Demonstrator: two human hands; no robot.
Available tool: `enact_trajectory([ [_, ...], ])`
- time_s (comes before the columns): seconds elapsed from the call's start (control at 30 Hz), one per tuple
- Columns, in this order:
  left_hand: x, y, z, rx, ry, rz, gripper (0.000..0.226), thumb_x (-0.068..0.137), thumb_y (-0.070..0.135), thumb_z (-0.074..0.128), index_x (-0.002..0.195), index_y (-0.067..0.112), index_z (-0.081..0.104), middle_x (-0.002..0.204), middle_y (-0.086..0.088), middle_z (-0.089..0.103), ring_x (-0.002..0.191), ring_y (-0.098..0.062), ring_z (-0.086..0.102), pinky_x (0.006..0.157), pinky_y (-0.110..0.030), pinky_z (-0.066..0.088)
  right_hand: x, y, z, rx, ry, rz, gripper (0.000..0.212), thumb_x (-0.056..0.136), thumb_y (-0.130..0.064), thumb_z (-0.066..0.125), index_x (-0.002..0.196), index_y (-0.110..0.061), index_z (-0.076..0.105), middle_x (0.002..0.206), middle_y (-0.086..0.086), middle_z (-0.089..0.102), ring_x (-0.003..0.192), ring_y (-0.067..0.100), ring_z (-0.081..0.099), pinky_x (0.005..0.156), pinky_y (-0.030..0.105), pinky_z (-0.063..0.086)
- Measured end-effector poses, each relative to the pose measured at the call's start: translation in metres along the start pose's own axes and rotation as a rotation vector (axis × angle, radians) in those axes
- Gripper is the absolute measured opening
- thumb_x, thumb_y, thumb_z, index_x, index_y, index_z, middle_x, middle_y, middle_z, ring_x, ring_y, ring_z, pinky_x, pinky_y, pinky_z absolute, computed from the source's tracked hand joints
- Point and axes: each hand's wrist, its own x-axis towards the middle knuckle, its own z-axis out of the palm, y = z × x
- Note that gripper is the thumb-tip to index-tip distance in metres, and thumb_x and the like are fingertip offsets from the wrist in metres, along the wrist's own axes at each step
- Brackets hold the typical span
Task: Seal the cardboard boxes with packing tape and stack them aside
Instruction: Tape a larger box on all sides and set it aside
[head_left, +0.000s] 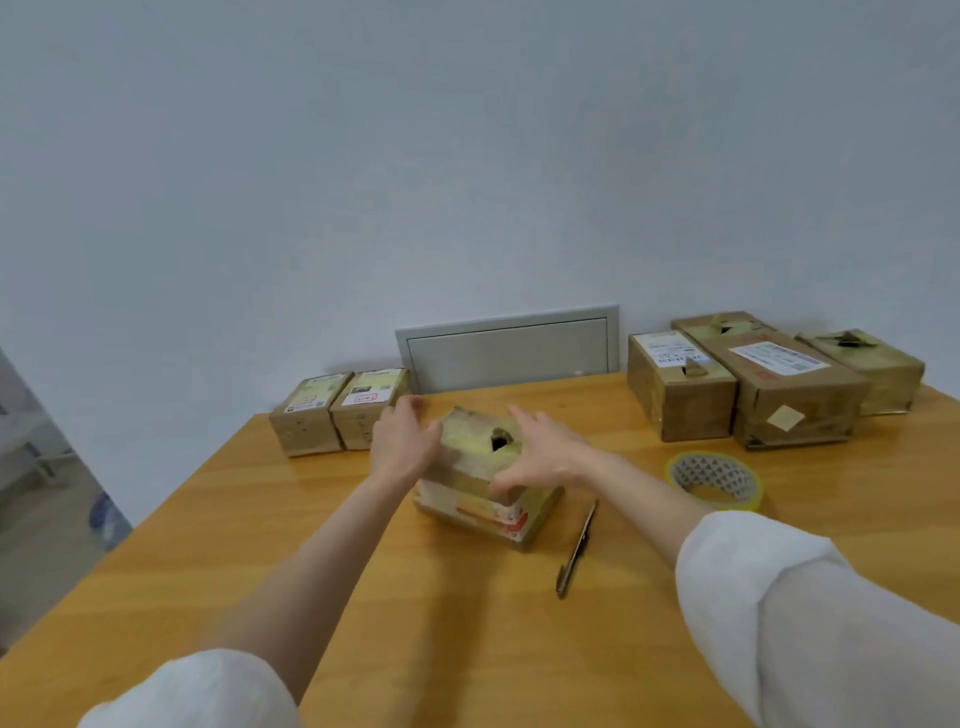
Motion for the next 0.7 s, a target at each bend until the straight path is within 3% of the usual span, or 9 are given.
enact_trajectory([
  [0.07, -0.001, -0.009, 0.002, -0.044, -0.152, -0.071, 0.057, 0.095, 0.027, 0.053, 0.146, 0.014, 0.032, 0.144, -0.012, 0.044, 0.127, -0.028, 0.047, 0.1, -0.039, 0.043, -0.003, 0.006, -0.006, 0.031, -0.085, -0.07, 0.121, 0.063, -0.051, 0.077, 0.154, -0.023, 0.002, 0.159, 0.006, 0.014, 0.145, 0.026, 0.017, 0.115, 0.043, 0.024],
  [0.17, -0.007, -0.018, 0.009, -0.014, -0.298, -0.067, 0.061, 0.095, 0.038, 0.054, 0.147, 0.016, 0.031, 0.145, -0.008, 0.044, 0.125, -0.025, 0.048, 0.093, -0.033, 0.046, -0.006, 0.018, -0.016, 0.065, -0.153, -0.071, 0.115, 0.068, -0.041, 0.076, 0.153, -0.019, 0.003, 0.159, 0.005, 0.017, 0.14, 0.022, 0.026, 0.108, 0.032, 0.031],
  [0.27, -0.011, -0.019, 0.015, 0.065, -0.279, -0.009, 0.059, 0.096, 0.042, 0.05, 0.147, 0.017, 0.033, 0.144, -0.007, 0.047, 0.122, -0.024, 0.051, 0.086, -0.029, 0.046, -0.006, 0.026, -0.017, 0.093, -0.146, -0.069, 0.111, 0.07, -0.036, 0.074, 0.153, -0.015, 0.004, 0.159, 0.005, 0.016, 0.14, 0.022, 0.026, 0.103, 0.025, 0.03],
  [0.37, -0.015, -0.016, 0.018, 0.209, -0.258, 0.05, 0.055, 0.099, 0.04, 0.043, 0.148, 0.017, 0.031, 0.146, -0.008, 0.043, 0.127, -0.025, 0.047, 0.092, -0.032, 0.044, -0.006, 0.028, -0.007, 0.047, -0.112, -0.09, 0.113, 0.071, -0.046, 0.075, 0.153, -0.012, 0.006, 0.161, 0.005, 0.004, 0.146, 0.023, 0.011, 0.115, 0.035, 0.02],
  [0.5, -0.016, 0.002, 0.021, 0.311, -0.104, 0.371, 0.056, 0.092, 0.024, 0.054, 0.145, 0.02, 0.037, 0.151, 0.001, 0.034, 0.134, -0.017, 0.038, 0.102, -0.035, 0.042, -0.005, 0.033, -0.004, 0.047, -0.059, -0.097, 0.115, 0.067, -0.05, 0.079, 0.153, -0.014, 0.012, 0.161, 0.004, -0.001, 0.147, 0.024, 0.006, 0.116, 0.039, 0.017],
  [0.63, -0.012, 0.024, 0.035, 0.224, -0.217, 0.459, 0.057, 0.087, 0.022, 0.057, 0.142, 0.017, 0.043, 0.137, -0.003, 0.046, 0.126, -0.018, 0.043, 0.104, -0.034, 0.039, -0.004, 0.044, -0.012, 0.074, -0.056, -0.125, 0.115, 0.065, -0.049, 0.081, 0.152, -0.015, 0.015, 0.16, 0.0, 0.012, 0.145, 0.018, 0.016, 0.115, 0.032, 0.019],
  [0.7, -0.01, 0.025, 0.042, 0.208, -0.259, 0.422, 0.05, 0.088, 0.023, 0.056, 0.137, 0.019, 0.05, 0.128, -0.003, 0.05, 0.117, -0.018, 0.049, 0.094, -0.029, 0.041, -0.005, 0.049, -0.01, 0.1, -0.029, -0.131, 0.115, 0.064, -0.05, 0.082, 0.152, -0.016, 0.016, 0.159, -0.002, 0.016, 0.143, 0.017, 0.021, 0.114, 0.032, 0.023],
])
